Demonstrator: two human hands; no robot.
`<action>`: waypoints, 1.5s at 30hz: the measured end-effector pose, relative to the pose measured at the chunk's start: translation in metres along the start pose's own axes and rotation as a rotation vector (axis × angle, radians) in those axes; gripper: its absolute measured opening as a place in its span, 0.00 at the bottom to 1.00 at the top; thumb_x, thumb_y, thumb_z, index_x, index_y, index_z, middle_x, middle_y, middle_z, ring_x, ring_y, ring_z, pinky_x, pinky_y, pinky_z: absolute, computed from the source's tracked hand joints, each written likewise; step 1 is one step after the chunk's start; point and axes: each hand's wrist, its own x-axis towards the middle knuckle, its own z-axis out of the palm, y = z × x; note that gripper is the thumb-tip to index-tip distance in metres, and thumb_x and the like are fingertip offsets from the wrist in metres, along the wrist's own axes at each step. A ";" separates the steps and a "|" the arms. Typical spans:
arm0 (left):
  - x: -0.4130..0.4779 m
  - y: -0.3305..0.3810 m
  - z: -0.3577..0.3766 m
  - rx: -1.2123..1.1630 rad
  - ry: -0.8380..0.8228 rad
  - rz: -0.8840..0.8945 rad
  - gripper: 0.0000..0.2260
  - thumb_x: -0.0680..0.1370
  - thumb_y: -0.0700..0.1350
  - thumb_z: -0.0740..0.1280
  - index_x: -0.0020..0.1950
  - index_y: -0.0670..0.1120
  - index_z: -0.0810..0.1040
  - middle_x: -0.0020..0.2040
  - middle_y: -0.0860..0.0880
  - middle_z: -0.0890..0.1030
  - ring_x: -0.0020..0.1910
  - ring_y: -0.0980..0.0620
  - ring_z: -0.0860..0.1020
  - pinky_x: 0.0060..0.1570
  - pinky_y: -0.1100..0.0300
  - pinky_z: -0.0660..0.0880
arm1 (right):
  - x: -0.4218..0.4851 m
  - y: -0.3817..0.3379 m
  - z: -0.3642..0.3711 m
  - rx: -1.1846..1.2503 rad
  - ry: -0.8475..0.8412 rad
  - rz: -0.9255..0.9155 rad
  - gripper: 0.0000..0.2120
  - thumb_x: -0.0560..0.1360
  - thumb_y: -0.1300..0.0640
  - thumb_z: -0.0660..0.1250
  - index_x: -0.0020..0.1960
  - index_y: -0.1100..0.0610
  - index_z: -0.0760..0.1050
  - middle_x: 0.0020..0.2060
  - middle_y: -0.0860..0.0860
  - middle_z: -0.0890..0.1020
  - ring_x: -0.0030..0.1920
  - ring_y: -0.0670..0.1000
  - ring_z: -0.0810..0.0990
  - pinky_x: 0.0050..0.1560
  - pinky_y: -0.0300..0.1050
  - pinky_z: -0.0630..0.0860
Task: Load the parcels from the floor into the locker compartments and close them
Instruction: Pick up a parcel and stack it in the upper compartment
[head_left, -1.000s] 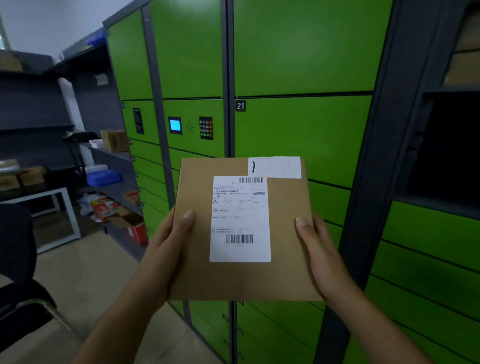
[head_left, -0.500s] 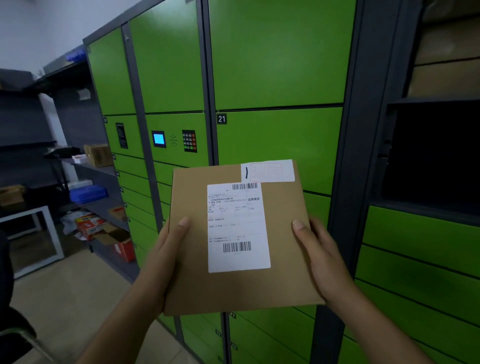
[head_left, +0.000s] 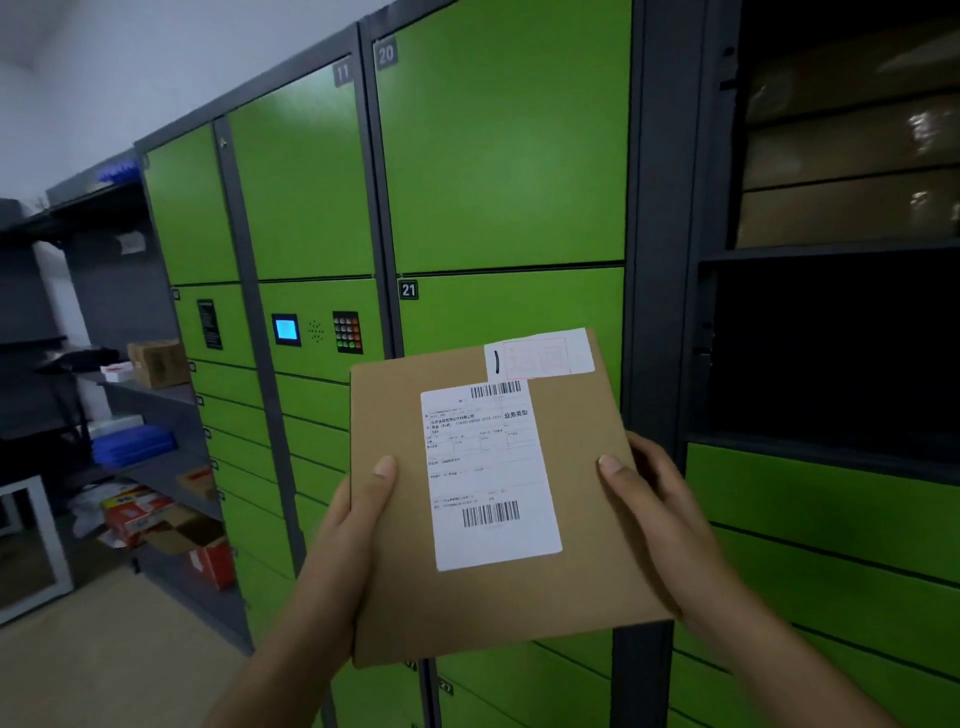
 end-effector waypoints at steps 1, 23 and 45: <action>0.000 0.003 0.005 -0.008 -0.004 0.013 0.19 0.78 0.63 0.67 0.66 0.57 0.78 0.53 0.47 0.88 0.48 0.40 0.88 0.41 0.46 0.83 | 0.001 -0.003 -0.005 -0.013 0.009 -0.006 0.13 0.79 0.42 0.65 0.62 0.35 0.74 0.51 0.35 0.84 0.48 0.38 0.84 0.48 0.45 0.76; -0.007 0.085 0.171 -0.071 -0.403 0.226 0.34 0.69 0.73 0.68 0.74 0.70 0.66 0.55 0.55 0.87 0.52 0.43 0.87 0.50 0.39 0.83 | -0.009 -0.143 -0.133 -0.341 0.353 -0.312 0.12 0.84 0.48 0.60 0.64 0.39 0.77 0.52 0.35 0.85 0.52 0.35 0.82 0.47 0.32 0.74; 0.036 0.163 0.342 -0.138 -0.621 0.229 0.19 0.78 0.64 0.69 0.63 0.54 0.81 0.51 0.47 0.89 0.50 0.41 0.87 0.46 0.45 0.84 | 0.038 -0.222 -0.238 -0.447 0.626 -0.518 0.11 0.83 0.51 0.65 0.58 0.35 0.76 0.53 0.32 0.84 0.52 0.32 0.81 0.50 0.33 0.75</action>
